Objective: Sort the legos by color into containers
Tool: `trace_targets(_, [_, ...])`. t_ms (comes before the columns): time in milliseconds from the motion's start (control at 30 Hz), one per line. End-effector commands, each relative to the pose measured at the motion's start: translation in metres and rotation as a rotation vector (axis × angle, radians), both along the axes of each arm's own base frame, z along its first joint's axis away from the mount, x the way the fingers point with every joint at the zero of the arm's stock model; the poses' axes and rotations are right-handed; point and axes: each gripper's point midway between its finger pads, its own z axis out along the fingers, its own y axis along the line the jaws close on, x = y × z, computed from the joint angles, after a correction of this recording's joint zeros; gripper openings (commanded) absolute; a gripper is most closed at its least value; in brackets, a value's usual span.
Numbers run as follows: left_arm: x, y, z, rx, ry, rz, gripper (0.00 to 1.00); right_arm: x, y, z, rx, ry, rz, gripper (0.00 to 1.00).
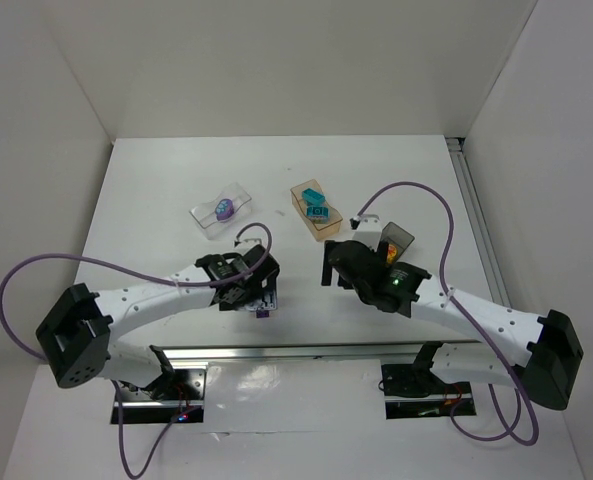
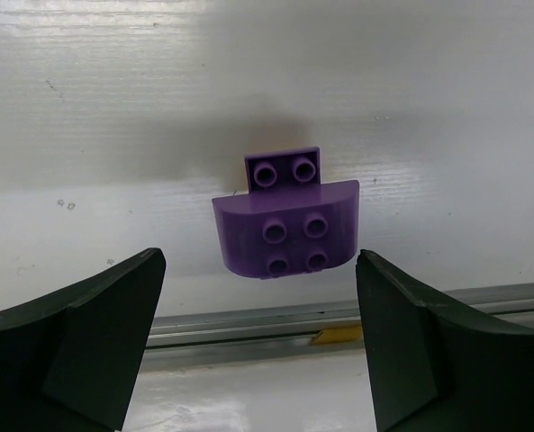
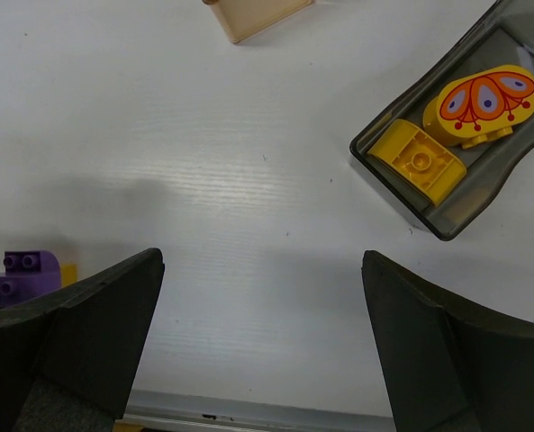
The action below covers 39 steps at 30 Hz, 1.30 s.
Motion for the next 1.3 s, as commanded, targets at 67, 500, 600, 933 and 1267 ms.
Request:
trace_targets(67, [0.015, -0.014, 0.012, -0.026, -0.053, -0.006, 0.96, 0.007, 0.01, 0.019, 0.032, -0.034, -0.004, 0.98])
trace_targets(500, [0.017, -0.027, 0.0, -0.034, -0.023, -0.051, 0.94, 0.003, 0.005, 0.027, 0.064, -0.051, -0.009, 0.99])
trace_targets(600, [0.019, -0.029, -0.002, -0.03, -0.027, -0.064, 0.93, 0.003, 0.002, 0.029, 0.068, -0.055, -0.021, 0.99])
trace_targets(933, [0.02, -0.033, -0.01, -0.014, -0.001, -0.067, 0.93, 0.0, 0.002, 0.024, 0.078, -0.047, -0.021, 0.99])
trace_targets(1267, [0.018, -0.026, -0.017, 0.023, 0.015, -0.043, 0.75, 0.0, 0.0, 0.018, 0.066, -0.047, -0.027, 0.99])
